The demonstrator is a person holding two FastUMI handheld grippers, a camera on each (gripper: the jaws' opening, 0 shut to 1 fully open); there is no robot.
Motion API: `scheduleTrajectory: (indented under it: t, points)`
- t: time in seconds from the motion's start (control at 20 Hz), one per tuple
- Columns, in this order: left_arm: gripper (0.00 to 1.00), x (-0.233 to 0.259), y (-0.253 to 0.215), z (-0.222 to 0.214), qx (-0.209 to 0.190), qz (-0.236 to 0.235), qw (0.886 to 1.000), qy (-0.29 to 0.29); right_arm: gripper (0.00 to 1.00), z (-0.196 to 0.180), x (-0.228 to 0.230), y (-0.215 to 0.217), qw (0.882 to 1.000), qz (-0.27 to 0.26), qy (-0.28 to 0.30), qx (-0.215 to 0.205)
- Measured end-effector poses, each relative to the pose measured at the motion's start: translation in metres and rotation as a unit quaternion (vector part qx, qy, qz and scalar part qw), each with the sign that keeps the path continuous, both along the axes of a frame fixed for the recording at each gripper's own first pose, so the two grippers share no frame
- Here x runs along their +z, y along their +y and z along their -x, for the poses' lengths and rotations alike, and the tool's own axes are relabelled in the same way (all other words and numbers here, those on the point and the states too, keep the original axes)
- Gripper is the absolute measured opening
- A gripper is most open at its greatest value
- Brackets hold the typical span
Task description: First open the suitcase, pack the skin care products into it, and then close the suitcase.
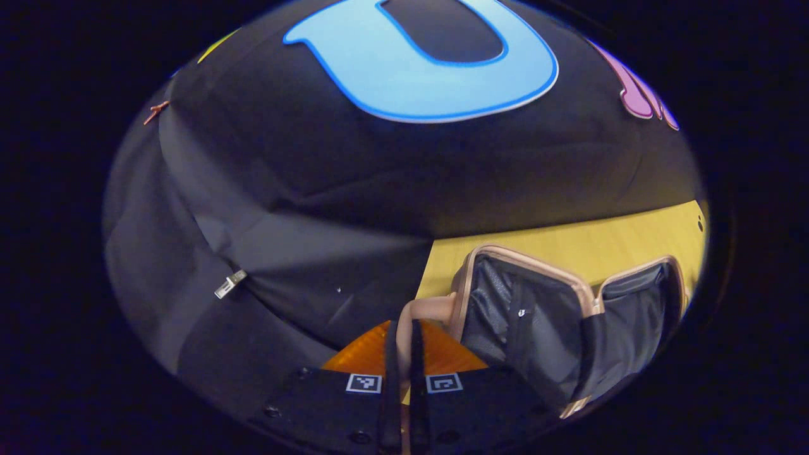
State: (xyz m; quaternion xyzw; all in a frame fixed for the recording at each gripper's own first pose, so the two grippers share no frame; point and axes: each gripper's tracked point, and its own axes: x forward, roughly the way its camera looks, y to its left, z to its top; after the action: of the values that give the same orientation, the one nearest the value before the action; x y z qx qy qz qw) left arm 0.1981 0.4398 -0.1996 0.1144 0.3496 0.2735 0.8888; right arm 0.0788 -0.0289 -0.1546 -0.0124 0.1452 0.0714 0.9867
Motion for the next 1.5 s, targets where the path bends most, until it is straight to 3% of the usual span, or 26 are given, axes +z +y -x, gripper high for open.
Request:
scheduleTrajectory:
  t: [0.25,0.4,0.45,0.5,0.55,0.6,0.65,0.7,0.75,0.85,0.95,1.15,1.3,1.5]
  points:
    - [0.11,-0.084,0.033,0.003,0.045,0.064,0.997,0.020,0.96,-0.003,-0.026,0.002,0.999,0.000,0.021,-0.028]
    - [0.17,-0.097,0.035,0.003,0.049,0.047,0.998,0.019,0.97,-0.002,-0.028,0.004,0.999,-0.004,0.020,-0.037]
    - [0.25,-0.091,0.041,0.006,0.056,0.022,0.998,0.015,0.94,-0.003,-0.026,0.003,0.999,0.000,0.014,-0.039]
    - [0.26,-0.086,0.041,0.003,0.049,0.017,0.999,0.003,0.99,-0.003,-0.024,0.001,0.999,0.002,0.012,-0.040]
    - [0.47,-0.070,0.035,0.001,0.041,0.013,0.999,-0.011,0.97,-0.003,-0.023,0.000,0.999,0.002,0.010,-0.042]
    - [0.56,-0.050,0.034,0.002,0.037,0.008,0.999,-0.025,0.97,-0.003,-0.022,0.000,0.999,0.001,0.008,-0.045]
    - [0.80,-0.025,0.028,0.007,0.033,-0.003,0.999,-0.042,0.97,-0.003,-0.021,-0.003,0.999,0.001,0.007,-0.048]
    - [0.92,-0.002,0.015,0.009,0.025,-0.007,0.997,-0.068,0.96,-0.001,-0.019,-0.009,0.999,0.002,0.006,-0.051]
    - [1.00,0.014,-0.007,0.007,0.005,0.000,0.995,-0.099,0.96,-0.001,-0.017,-0.016,0.998,0.003,0.004,-0.055]
    - [0.98,0.060,-0.060,0.005,-0.027,0.005,0.986,-0.165,0.96,-0.001,-0.015,-0.027,0.998,0.003,0.002,-0.063]
    - [0.98,0.091,-0.109,0.019,-0.035,0.017,0.972,-0.230,0.97,0.000,-0.011,-0.039,0.997,0.010,-0.003,-0.076]
    - [0.98,0.114,-0.238,0.038,-0.078,0.071,0.945,-0.310,0.96,0.002,-0.002,-0.060,0.996,0.003,-0.008,-0.091]
    - [0.99,0.115,-0.344,0.041,-0.144,0.098,0.933,-0.315,0.96,0.005,-0.002,-0.078,0.995,0.004,-0.012,-0.102]
    - [0.98,0.045,-0.478,0.033,-0.230,0.152,0.924,-0.264,0.96,0.005,-0.015,-0.110,0.992,0.004,-0.007,-0.124]
